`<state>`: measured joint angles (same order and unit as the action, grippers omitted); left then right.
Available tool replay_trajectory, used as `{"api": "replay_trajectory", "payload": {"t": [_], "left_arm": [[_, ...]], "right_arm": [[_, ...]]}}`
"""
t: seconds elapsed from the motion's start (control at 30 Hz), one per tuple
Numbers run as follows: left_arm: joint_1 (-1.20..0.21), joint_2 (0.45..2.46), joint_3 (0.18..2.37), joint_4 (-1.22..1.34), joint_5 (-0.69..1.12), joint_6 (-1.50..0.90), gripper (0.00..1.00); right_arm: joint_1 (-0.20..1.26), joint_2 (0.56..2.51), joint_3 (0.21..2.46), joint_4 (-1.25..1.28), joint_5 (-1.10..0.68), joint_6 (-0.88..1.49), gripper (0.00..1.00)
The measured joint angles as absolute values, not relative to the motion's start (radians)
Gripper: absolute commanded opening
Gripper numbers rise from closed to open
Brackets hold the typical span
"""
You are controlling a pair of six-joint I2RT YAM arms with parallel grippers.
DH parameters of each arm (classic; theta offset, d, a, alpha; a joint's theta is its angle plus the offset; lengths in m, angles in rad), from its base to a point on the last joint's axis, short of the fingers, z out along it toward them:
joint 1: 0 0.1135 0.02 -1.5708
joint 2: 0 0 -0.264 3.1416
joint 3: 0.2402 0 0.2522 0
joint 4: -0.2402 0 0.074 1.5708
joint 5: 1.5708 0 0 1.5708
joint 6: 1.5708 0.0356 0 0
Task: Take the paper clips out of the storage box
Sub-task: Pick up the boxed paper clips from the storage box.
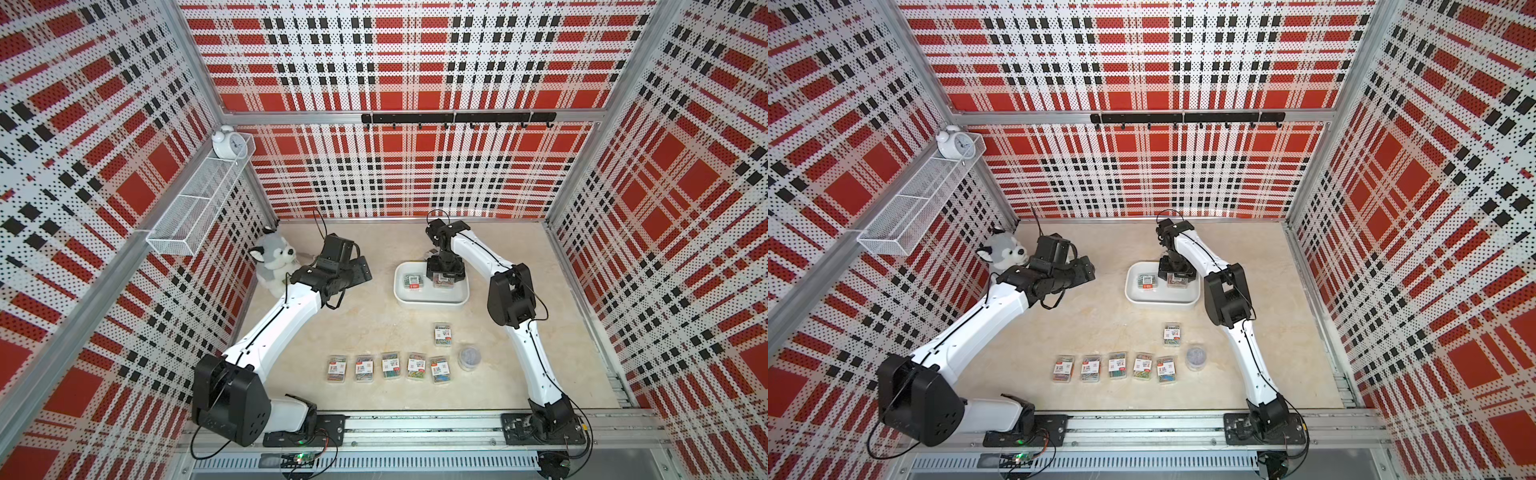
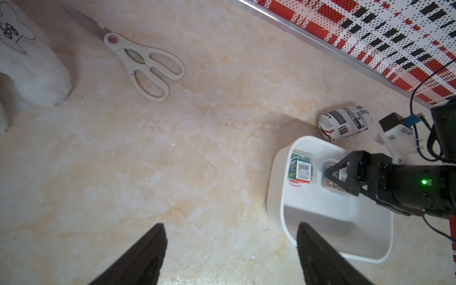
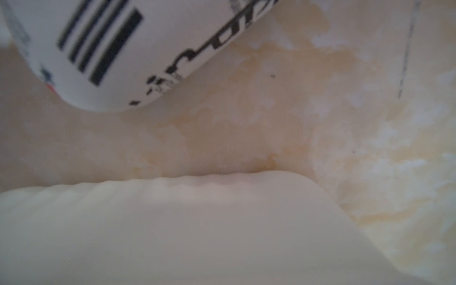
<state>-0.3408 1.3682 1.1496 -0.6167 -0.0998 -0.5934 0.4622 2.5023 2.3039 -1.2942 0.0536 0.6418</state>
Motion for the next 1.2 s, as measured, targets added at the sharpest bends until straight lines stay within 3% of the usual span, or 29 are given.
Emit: {"api": "replay_trajectory", "payload": {"t": [0.53,0.73,1.0,1.2], "left_arm": [[-0.340,1.290,1.113,-0.612,-0.098,-0.594,0.85],[-0.358,1.173,1.050,-0.478,-0.085,-0.518,0.87],[-0.391,0.918,0.710,-0.018,0.006,-0.387,0.95],[-0.397,0.987,0.612,0.241,0.101,-0.304,0.97]], "right_arm": [[0.465,2.449,2.238,-1.240,-0.011,0.614,0.73],[0.435,2.250,2.096,-1.134,-0.260,0.603,0.73],[0.388,2.147,2.059,-1.013,-0.611,0.628,0.73],[0.386,2.141,1.944,-0.906,-0.851,0.676,0.74]]}}
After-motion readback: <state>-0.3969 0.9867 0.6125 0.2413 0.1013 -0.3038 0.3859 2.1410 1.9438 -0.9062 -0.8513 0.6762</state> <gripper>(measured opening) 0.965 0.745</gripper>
